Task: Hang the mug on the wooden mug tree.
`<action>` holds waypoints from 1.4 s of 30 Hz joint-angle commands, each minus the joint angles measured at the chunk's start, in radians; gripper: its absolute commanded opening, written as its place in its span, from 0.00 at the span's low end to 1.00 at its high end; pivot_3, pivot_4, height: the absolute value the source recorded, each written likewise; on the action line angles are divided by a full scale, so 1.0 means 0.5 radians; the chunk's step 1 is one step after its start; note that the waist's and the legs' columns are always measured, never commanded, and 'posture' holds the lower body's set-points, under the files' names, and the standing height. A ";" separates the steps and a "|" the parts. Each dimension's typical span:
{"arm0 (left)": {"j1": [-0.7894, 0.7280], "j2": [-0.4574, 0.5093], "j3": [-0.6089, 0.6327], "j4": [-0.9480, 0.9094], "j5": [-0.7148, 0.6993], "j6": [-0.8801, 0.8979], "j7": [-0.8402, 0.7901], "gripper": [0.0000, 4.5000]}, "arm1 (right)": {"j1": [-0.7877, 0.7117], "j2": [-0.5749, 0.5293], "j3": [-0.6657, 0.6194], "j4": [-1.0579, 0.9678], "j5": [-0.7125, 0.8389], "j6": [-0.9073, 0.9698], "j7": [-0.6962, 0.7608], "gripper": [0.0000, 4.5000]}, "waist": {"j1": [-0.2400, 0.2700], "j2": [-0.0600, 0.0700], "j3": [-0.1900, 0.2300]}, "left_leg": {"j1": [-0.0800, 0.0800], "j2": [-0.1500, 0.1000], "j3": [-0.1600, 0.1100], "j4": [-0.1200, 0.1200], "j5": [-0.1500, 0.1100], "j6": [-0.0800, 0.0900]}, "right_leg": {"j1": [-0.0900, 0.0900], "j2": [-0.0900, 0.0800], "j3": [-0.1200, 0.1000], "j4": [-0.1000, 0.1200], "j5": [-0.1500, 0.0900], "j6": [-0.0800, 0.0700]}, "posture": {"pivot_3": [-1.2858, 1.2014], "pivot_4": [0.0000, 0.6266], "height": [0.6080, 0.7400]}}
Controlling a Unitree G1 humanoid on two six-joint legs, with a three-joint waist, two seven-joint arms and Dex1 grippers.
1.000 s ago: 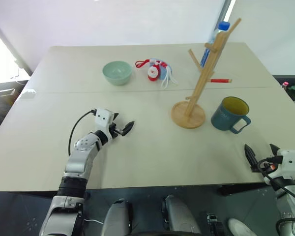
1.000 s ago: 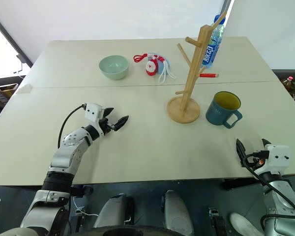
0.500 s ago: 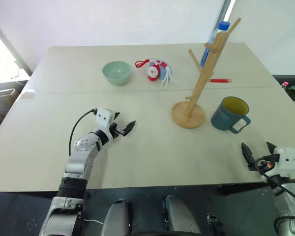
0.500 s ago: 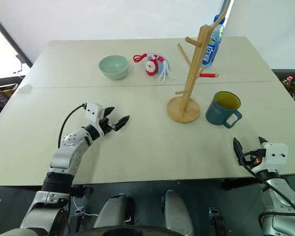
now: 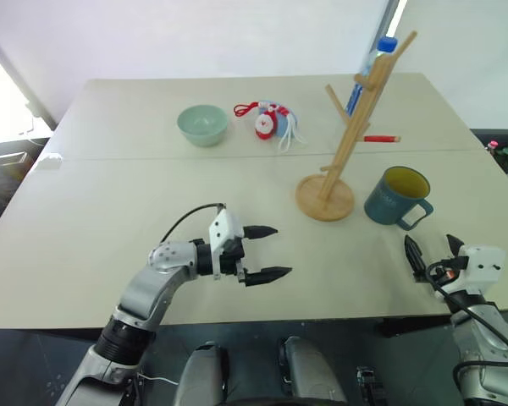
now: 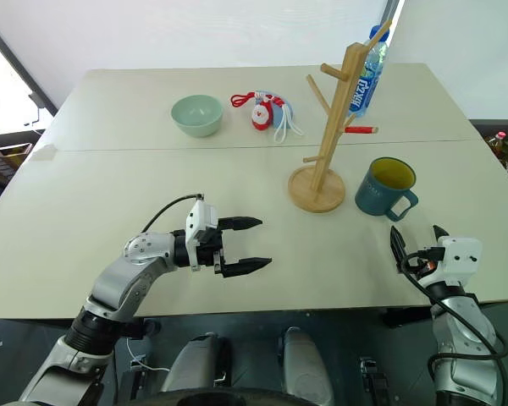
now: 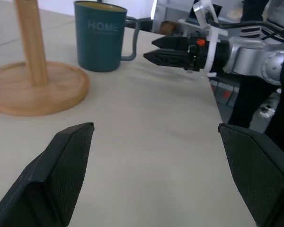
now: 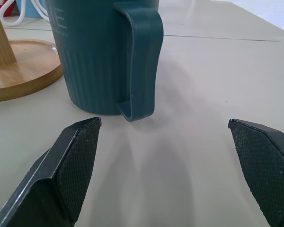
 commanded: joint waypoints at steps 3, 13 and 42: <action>-0.055 -0.021 -0.022 -0.058 -0.001 -0.023 -0.003 1.00 | -0.140 0.012 0.024 0.090 -0.087 -0.091 -0.085 0.99 | -0.004 0.000 0.000 | 0.000 0.000 0.000 0.000 0.000 0.000 | 0.000 0.001 0.000 0.000 0.000 0.000 | 0.52 0.24 1.00; -0.044 -0.029 -0.018 -0.092 -0.009 -0.027 0.007 1.00 | -0.323 -0.012 -0.002 0.277 -0.162 -0.145 -0.241 0.99 | -0.001 0.000 0.000 | -0.001 -0.001 0.000 0.000 0.000 0.000 | 0.000 0.002 0.001 0.000 0.000 0.000 | 0.52 0.24 1.00; 0.017 0.011 0.001 -0.144 -0.011 -0.033 0.062 1.00 | -0.551 0.022 0.103 0.493 -0.164 -0.159 -0.292 0.01 | -0.007 0.001 0.000 | 0.000 -0.001 0.000 -0.001 0.000 0.000 | 0.000 0.003 0.002 0.000 0.000 0.000 | 0.52 0.24 1.00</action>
